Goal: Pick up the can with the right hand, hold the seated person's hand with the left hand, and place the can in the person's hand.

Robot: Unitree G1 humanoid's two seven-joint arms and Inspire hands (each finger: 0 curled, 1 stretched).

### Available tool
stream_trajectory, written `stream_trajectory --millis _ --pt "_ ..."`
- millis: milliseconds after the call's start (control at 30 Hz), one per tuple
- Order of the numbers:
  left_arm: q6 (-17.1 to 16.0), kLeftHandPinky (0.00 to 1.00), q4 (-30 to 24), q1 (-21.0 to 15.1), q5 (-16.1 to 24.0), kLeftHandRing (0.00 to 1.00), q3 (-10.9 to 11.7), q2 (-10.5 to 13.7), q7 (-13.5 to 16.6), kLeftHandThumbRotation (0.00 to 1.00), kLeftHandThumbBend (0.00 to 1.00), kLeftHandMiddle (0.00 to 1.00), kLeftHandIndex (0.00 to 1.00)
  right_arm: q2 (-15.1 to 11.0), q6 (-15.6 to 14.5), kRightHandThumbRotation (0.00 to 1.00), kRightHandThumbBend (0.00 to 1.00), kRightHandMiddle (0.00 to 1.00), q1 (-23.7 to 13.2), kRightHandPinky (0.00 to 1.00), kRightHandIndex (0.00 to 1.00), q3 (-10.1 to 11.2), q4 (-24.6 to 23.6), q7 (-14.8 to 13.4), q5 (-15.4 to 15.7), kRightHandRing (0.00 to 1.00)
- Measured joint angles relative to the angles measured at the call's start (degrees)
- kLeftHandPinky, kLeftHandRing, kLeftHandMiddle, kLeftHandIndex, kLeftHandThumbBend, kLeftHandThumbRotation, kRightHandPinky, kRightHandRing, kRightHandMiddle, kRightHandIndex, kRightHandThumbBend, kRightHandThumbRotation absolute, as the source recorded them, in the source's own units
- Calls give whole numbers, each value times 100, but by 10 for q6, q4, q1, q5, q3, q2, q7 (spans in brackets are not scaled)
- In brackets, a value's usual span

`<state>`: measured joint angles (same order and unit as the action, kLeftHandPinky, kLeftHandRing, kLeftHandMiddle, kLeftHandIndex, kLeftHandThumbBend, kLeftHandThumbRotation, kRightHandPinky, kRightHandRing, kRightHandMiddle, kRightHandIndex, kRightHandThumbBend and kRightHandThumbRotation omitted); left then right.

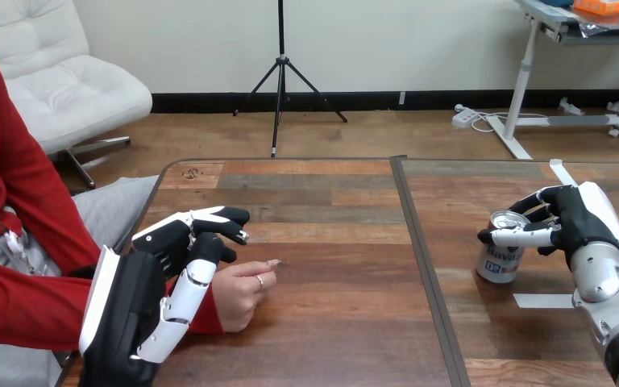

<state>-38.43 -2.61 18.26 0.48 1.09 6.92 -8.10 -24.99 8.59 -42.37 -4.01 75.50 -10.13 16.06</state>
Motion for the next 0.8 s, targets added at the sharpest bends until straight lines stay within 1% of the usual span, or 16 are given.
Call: stream_trajectory --millis 533,800 --pt "0 54 0 0 2 71 0 0 3 82 50 69 51 0 1 0 78 48 0 41 47 -3 0 1 2 45" --pt "1 54 0 0 2 71 0 0 4 82 49 69 51 0 7 0 80 48 0 41 47 -3 0 3 4 45"
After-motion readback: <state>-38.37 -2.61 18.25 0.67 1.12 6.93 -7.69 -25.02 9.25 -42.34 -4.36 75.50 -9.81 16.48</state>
